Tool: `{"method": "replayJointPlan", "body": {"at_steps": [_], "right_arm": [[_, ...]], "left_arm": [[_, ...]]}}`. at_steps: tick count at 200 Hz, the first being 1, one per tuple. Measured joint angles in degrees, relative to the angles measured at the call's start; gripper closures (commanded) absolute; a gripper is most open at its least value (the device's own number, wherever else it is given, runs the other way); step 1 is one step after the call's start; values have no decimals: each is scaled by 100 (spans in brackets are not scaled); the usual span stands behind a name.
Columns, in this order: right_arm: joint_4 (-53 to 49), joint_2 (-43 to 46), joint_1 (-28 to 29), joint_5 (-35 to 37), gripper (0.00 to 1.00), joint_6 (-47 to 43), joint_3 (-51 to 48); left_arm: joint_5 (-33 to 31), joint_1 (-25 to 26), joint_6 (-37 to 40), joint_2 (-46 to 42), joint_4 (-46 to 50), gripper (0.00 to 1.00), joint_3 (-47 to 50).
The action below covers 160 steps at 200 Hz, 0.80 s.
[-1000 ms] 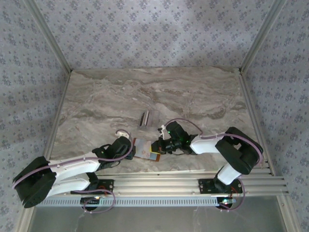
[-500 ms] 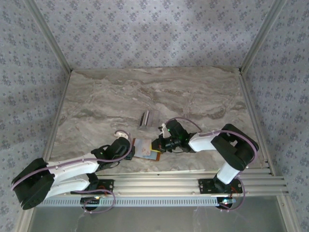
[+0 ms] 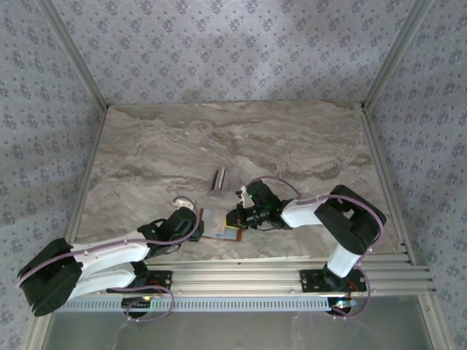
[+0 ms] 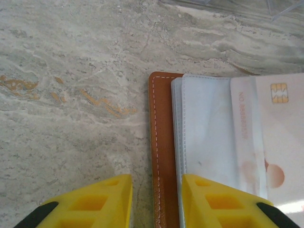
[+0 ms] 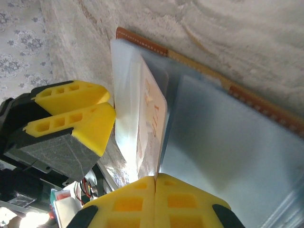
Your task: Put the credit cards into the card holder
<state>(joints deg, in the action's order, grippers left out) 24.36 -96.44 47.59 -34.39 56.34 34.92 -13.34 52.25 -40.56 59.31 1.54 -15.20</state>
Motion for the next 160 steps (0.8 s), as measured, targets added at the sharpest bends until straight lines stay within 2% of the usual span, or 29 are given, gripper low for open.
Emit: {"method": "replayJointPlan", "body": {"at_steps": [160], "right_arm": [[92, -326, 424, 535, 100, 35, 328]], "left_arm": [[-66, 157, -107, 4, -59, 68, 42]]}}
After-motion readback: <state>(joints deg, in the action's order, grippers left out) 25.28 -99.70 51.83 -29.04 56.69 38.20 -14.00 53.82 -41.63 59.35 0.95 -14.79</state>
